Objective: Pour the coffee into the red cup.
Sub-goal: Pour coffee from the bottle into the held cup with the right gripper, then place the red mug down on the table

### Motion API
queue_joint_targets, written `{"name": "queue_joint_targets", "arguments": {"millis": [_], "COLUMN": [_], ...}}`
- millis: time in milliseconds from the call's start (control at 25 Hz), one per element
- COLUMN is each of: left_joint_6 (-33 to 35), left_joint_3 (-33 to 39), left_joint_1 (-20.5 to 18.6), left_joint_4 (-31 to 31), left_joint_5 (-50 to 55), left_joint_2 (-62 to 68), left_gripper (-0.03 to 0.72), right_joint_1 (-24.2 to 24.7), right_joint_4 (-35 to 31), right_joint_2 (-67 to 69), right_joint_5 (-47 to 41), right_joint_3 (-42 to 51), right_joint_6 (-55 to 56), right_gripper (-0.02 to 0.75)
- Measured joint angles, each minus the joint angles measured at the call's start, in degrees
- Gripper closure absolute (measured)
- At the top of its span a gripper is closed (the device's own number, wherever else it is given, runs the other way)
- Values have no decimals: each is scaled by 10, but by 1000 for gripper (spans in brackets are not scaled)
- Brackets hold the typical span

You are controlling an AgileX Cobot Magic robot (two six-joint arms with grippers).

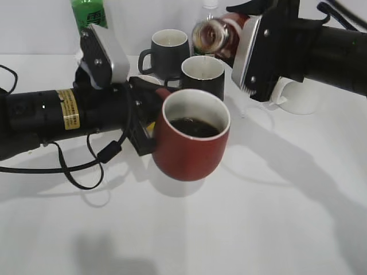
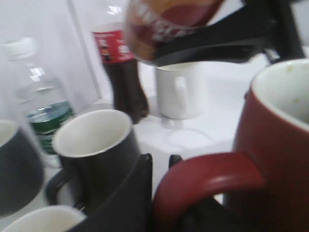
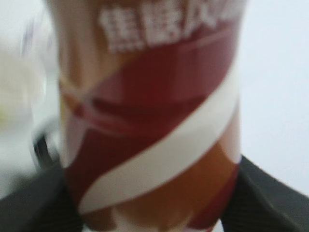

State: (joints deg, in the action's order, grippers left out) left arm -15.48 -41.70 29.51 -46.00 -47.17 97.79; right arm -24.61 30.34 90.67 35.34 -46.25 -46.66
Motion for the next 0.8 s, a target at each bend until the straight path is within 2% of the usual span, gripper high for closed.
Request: {"name": "queue_joint_targets", "arguments": {"millis": [200,400,560,800], "left_joint_6": [1,1,1,1], "left_joint_3": [11,40,74,128], "left_joint_1": [0,-12,-37,-105], "left_joint_4": [62,109,144,166], "left_joint_5": [-7,-6,-5,-5], "left_joint_2": [-10,-45,-82,-147], "left_gripper": [616,616,616,616], "right_joint_1": [0,0,0,0], "right_joint_4": [0,-17,-85,-202], "right_joint_2": [0,0,2,11], "right_joint_5": [6,39,68,74], "right_joint_3": [0,0,-2,-2], "right_joint_6": [164,273,318,367], "right_gripper": [226,226,226,226]}}
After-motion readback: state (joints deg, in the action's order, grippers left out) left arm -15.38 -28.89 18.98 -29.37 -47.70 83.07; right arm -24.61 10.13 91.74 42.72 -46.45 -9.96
